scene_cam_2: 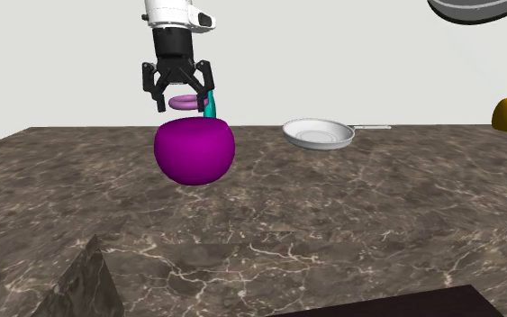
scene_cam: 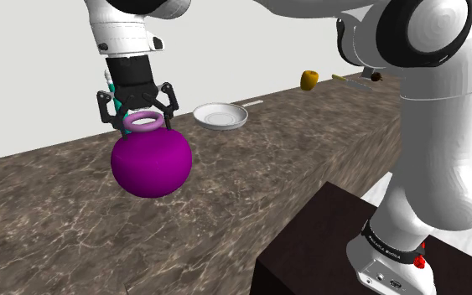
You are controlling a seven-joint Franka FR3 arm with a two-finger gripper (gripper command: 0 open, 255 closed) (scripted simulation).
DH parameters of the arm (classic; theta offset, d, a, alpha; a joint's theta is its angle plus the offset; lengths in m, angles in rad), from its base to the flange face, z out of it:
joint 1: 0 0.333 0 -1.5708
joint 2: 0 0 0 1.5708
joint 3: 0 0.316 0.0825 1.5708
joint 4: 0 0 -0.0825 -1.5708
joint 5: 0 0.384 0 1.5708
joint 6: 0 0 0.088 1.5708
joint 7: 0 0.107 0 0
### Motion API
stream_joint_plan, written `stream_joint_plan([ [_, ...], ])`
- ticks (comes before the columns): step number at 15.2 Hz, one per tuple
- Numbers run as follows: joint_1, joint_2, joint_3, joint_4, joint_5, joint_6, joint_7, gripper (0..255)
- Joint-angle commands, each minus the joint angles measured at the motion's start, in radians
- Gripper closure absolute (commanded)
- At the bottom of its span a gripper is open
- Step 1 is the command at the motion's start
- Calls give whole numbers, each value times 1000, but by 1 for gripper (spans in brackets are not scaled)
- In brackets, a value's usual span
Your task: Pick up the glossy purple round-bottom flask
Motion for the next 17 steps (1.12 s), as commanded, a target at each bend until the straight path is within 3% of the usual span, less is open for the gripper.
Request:
stream_joint_plan([
  [1,-2,0,-1,-22,0,22,0,0],
  [2,-2,0,-1,-22,0,22,0,0],
  [3,0,4,-1,-15,-2,19,0,255],
  [12,-2,0,-1,-22,0,22,0,255],
  [17,11,16,0,69,-6,-53,5,255],
])
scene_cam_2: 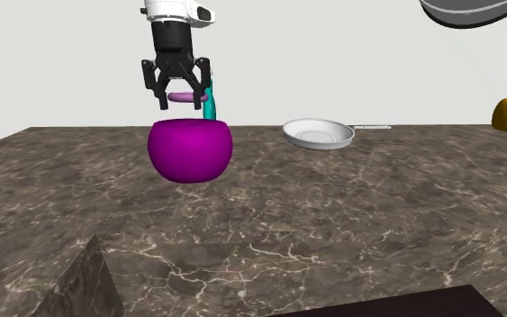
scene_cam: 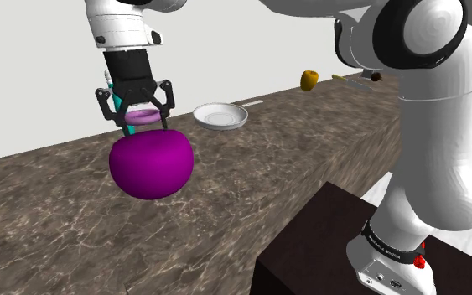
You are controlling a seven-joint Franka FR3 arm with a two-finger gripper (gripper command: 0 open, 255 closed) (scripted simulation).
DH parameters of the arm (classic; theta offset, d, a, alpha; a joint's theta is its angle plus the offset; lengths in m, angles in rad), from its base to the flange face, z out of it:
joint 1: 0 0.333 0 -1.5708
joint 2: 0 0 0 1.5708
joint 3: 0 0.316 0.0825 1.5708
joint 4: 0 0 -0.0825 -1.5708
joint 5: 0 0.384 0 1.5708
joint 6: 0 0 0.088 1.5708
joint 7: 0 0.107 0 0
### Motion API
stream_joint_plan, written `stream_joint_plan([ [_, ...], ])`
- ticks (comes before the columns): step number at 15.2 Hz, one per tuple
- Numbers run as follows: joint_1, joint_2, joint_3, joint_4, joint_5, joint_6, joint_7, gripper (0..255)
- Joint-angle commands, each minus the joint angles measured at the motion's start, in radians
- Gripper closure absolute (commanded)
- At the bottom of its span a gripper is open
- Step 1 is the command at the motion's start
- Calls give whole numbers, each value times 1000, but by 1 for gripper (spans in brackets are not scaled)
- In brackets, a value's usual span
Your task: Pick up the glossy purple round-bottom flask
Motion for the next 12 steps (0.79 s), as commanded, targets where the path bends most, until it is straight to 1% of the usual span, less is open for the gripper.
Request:
stream_joint_plan([
  [1,6,3,1,36,-2,-29,3,255],
  [6,27,32,1,150,-14,-114,10,255],
  [10,52,69,-1,265,-29,-192,16,255],
  [12,53,71,-1,270,-29,-195,16,255],
])
